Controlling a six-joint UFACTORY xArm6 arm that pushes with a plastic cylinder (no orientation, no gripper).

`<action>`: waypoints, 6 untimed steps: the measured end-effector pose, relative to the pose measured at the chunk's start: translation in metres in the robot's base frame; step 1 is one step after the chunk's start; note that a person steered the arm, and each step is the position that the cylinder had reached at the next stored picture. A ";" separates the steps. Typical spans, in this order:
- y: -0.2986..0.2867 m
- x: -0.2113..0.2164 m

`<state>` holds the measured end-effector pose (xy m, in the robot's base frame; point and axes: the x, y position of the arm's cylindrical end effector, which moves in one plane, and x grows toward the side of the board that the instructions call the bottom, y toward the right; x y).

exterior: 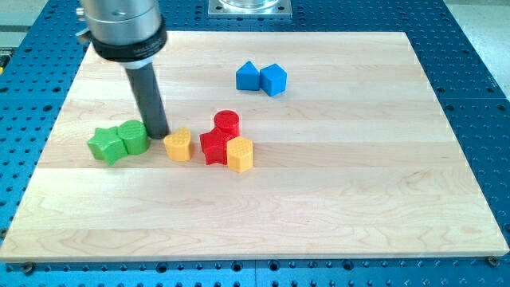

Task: Push the yellow heart to the bottom left of the red star

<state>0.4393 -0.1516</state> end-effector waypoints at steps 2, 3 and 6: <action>0.055 -0.013; 0.063 0.041; 0.087 0.065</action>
